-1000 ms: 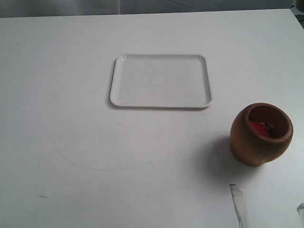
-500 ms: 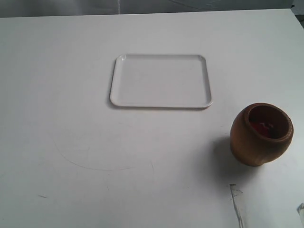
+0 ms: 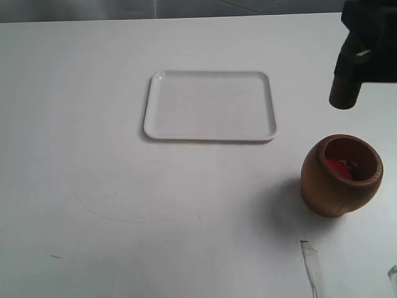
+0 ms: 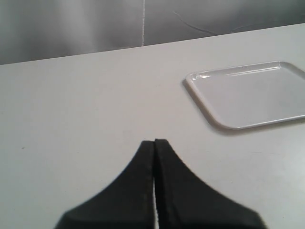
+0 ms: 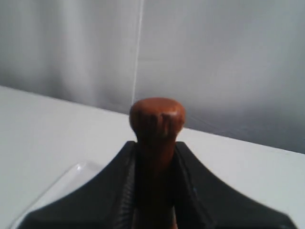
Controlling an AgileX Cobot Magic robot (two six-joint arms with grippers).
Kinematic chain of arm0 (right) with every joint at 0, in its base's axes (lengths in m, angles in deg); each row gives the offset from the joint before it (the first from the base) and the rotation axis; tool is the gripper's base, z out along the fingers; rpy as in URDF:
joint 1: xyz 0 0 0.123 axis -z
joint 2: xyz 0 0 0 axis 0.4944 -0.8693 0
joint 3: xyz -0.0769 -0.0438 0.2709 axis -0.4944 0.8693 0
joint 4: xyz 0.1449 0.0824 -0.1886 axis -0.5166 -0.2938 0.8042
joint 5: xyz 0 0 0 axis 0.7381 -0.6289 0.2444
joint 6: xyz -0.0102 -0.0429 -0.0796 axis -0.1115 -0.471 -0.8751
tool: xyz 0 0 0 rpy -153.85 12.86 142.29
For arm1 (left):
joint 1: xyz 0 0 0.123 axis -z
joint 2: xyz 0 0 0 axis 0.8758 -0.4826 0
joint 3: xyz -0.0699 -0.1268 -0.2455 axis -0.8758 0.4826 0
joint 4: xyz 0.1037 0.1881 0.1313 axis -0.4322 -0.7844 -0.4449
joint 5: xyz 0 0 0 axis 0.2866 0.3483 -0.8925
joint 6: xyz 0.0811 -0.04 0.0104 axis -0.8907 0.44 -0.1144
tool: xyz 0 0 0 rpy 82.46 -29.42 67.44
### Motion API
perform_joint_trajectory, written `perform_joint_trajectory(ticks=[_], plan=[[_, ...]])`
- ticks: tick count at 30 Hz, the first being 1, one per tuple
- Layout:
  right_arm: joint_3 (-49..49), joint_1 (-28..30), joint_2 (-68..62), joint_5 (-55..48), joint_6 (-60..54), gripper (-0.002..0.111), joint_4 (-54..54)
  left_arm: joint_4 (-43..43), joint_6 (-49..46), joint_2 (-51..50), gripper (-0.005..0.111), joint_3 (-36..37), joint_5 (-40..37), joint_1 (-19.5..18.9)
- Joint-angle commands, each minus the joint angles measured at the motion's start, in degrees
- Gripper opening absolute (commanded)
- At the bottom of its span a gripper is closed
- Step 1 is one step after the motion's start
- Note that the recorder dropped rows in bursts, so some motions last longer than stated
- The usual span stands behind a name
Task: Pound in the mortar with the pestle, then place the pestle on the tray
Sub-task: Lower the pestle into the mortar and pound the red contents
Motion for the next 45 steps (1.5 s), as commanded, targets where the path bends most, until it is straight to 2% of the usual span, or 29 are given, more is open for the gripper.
perform_joint_trajectory(ticks=[1, 8, 12, 14, 16, 20, 21, 23, 26, 29, 32, 35, 45], plan=[[14.2, -5.2, 0.1, 31.8, 4.5, 0.0, -4.2, 0.4, 0.5, 0.1, 0.0, 0.0, 0.2, 0.4], [23.7, -7.1, 0.1, 38.4, 13.5, 0.0, 0.6, 0.4, 0.5, 0.1, 0.0, 0.0, 0.2, 0.4], [28.1, -7.1, 0.1, 39.0, 13.3, 0.0, 0.4, 0.4, 0.5, 0.1, 0.0, 0.0, 0.2, 0.4], [28.1, -7.1, -0.1, 36.2, 9.6, 0.0, -3.9, 0.4, 0.5, 0.1, 0.0, 0.0, 0.2, 0.4], [28.1, -7.1, -2.8, 33.7, 7.1, 0.0, -5.8, 0.4, 0.5, 0.1, 0.0, 0.0, 0.2, 0.4], [28.1, -7.1, -13.1, 33.2, 9.4, 0.0, -5.4, 0.4, 0.5, 0.1, 0.0, 0.0, 0.2, 0.4], [28.1, -7.1, -16.0, 34.9, 9.7, 0.0, -5.0, 0.4, 0.5, 0.1, 0.0, 0.0, 0.2, 0.4], [28.1, -7.1, -19.6, 44.7, 12.1, 0.0, -5.0, 0.4, 0.5, 0.1, 0.0, 0.0, 0.2, 0.4], [28.1, -7.1, -17.5, 56.8, 18.1, 0.0, 0.6, 0.4, 0.5, 0.1, 0.0, 0.0, 0.2, 0.4], [28.1, -7.1, -11.5, 58.7, 18.7, 0.0, 3.4, 0.4, 0.5, 0.1, 0.0, 0.0, 0.2, 0.4], [28.1, -7.1, -2.5, 53.3, 18.3, 0.0, 5.0, 0.4, 0.5, 0.1, 0.0, 0.0, 0.2, 0.4], [28.1, -7.1, 0.9, 41.1, 11.5, 0.0, 2.8, 0.4, 0.5, 0.1, 0.0, 0.0, 0.2, 0.4], [28.1, -7.1, -16.2, 35.9, 10.7, 0.0, -1.2, 0.4, 0.5, 0.1, 0.0, 0.0, 0.2, 0.4]])
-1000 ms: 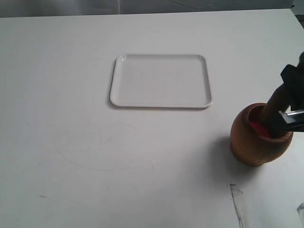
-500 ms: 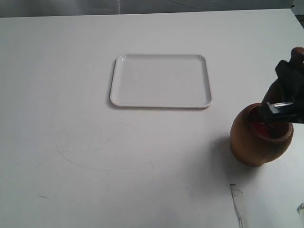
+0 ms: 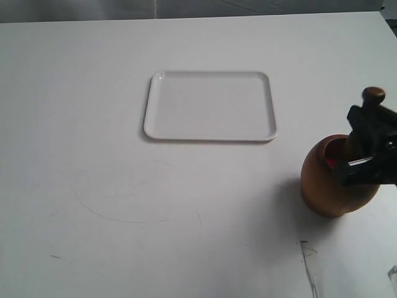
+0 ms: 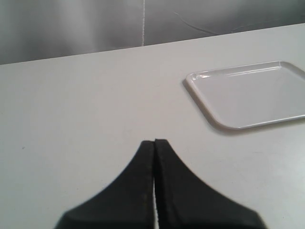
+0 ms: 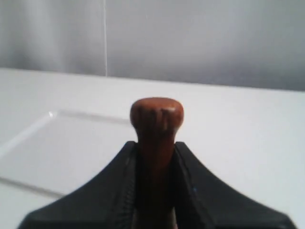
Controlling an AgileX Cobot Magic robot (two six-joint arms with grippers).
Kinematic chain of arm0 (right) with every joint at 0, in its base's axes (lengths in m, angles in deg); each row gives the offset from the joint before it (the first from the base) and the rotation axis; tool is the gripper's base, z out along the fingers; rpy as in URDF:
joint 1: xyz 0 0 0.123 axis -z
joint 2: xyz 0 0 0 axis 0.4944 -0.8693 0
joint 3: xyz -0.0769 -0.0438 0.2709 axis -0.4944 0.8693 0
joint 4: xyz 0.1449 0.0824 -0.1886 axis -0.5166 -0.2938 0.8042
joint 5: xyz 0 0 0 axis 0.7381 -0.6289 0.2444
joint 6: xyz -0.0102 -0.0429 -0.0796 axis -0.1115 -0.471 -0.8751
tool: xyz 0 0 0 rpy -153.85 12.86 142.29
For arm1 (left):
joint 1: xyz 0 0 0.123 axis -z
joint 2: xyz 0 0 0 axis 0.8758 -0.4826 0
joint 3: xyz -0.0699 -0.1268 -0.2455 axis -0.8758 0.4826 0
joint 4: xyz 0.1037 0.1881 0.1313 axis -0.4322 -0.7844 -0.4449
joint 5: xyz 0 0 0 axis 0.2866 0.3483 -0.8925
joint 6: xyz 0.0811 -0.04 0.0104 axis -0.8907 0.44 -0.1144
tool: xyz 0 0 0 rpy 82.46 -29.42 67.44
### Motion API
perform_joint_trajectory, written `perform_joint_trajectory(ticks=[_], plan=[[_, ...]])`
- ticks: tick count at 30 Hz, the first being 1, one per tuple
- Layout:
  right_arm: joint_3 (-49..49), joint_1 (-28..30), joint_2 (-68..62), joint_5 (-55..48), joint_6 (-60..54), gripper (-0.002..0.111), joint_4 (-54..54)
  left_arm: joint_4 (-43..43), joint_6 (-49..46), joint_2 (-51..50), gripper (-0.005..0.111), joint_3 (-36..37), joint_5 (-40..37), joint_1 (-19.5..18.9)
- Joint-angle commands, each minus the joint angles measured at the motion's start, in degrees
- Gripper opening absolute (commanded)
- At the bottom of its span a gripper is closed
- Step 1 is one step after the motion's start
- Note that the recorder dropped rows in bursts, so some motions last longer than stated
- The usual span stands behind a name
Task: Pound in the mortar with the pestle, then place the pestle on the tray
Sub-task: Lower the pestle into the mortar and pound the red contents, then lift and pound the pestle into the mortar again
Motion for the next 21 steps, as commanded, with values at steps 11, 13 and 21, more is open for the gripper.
perform_joint_trajectory(ticks=[11, 13, 21], plan=[[0.1, -0.1, -2.3, 18.9, 1.0, 0.0, 2.3, 0.4, 0.5, 0.1, 0.0, 0.0, 0.2, 0.4], [0.1, -0.1, 1.9, 19.3, 1.0, 0.0, 4.8, 0.4, 0.5, 0.1, 0.0, 0.0, 0.2, 0.4], [0.1, -0.1, 17.9, 5.5, -3.1, 0.0, 5.1, 0.4, 0.5, 0.1, 0.0, 0.0, 0.2, 0.4]])
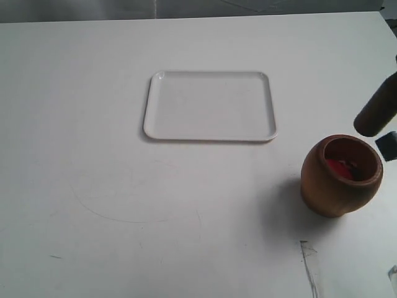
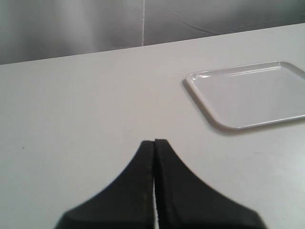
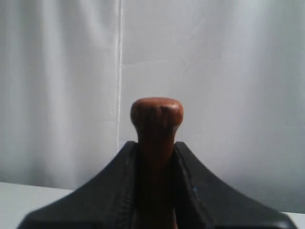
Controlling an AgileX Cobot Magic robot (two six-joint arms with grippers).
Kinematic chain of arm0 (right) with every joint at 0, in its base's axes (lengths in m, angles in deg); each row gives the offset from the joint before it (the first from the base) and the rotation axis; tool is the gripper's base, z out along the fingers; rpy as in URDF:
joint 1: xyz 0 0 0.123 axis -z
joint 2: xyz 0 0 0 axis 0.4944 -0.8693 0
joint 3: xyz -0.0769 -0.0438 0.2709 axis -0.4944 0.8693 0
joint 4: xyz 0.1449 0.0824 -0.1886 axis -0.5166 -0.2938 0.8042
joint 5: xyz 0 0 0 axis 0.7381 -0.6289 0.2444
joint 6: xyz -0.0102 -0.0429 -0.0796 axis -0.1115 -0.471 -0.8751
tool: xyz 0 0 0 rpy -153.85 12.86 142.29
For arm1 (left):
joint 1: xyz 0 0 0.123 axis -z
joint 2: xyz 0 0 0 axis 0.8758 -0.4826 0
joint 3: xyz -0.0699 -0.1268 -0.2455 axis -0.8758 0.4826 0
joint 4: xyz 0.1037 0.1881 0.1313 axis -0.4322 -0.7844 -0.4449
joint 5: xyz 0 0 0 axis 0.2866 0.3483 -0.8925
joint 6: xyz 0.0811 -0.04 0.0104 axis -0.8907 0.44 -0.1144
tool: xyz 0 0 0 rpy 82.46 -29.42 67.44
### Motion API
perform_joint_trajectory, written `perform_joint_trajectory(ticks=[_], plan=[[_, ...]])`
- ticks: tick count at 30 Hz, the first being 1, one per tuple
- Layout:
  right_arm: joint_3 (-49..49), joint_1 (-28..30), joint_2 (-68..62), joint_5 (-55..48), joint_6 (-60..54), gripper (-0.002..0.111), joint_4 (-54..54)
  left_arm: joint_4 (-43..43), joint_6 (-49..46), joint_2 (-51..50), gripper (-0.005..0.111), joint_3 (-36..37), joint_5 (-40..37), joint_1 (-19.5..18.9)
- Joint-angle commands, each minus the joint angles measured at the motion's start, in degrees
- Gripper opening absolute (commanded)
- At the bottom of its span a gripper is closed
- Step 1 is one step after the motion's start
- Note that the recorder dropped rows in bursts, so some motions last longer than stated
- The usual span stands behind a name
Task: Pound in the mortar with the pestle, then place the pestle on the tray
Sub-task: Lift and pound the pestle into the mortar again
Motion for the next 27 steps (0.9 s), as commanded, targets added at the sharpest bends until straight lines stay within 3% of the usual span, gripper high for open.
perform_joint_trajectory(ticks=[1, 8, 18, 27], plan=[[0.2, -0.1, 5.8, -10.7, -6.4, 0.0, -2.5, 0.4, 0.5, 0.1, 0.0, 0.0, 0.2, 0.4], [0.2, -0.1, 1.8, -13.3, -8.6, 0.0, -6.9, 0.4, 0.5, 0.1, 0.0, 0.0, 0.2, 0.4], [0.2, -0.1, -17.3, -14.0, -4.7, 0.0, -5.6, 0.4, 0.5, 0.1, 0.0, 0.0, 0.2, 0.4], [0.2, -0.1, -20.6, -1.6, -1.9, 0.0, -4.6, 0.4, 0.5, 0.1, 0.0, 0.0, 0.2, 0.4]])
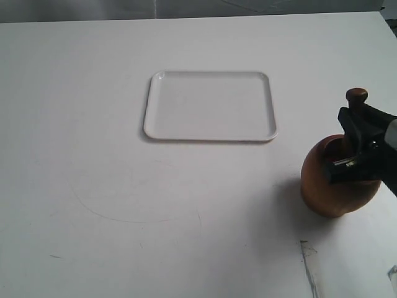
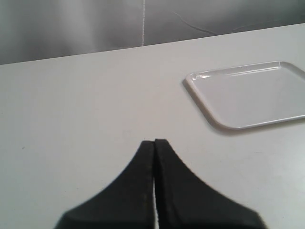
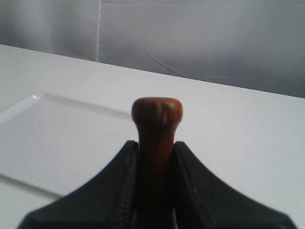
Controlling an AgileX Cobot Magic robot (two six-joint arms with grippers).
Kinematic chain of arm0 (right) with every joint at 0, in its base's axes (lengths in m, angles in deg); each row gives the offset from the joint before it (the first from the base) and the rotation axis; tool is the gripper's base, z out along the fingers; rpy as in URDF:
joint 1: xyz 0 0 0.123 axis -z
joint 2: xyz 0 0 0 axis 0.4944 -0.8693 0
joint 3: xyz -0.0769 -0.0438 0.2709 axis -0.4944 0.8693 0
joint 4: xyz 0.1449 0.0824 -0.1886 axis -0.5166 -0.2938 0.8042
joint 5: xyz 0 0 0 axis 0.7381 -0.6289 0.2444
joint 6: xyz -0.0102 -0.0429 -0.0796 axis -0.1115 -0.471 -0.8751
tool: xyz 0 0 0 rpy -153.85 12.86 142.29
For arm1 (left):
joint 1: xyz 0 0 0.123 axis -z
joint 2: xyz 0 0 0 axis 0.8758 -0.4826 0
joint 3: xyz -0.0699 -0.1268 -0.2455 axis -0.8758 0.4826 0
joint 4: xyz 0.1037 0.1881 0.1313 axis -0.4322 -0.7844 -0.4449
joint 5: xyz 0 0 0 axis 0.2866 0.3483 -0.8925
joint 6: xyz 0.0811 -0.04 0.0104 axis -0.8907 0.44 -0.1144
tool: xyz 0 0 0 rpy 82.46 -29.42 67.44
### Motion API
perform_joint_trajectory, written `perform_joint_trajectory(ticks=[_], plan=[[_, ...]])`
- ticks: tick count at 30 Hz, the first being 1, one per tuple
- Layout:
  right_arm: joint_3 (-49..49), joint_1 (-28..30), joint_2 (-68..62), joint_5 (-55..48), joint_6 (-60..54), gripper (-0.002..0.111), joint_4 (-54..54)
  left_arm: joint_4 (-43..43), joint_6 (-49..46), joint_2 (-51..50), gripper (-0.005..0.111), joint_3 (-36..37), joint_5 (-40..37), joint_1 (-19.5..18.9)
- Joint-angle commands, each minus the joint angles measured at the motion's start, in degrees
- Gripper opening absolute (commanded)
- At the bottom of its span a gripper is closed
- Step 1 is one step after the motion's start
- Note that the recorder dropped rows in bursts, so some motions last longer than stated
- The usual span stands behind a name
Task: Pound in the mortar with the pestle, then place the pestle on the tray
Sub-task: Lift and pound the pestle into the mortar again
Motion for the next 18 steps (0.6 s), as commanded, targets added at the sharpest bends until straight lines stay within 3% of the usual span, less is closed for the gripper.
perform_joint_trajectory(ticks=[1, 8, 18], plan=[[0.6, -0.1, 2.2, 5.1, 1.8, 0.0, 0.5, 0.4, 0.5, 0.1, 0.0, 0.0, 0.2, 0.4], [0.6, -0.1, 14.5, 12.0, 6.6, 0.0, 11.1, 0.4, 0.5, 0.1, 0.0, 0.0, 0.2, 0.4], [0.6, -0.1, 18.0, -4.8, -0.3, 0.0, 3.6, 0.4, 0.5, 0.1, 0.0, 0.0, 0.2, 0.4]])
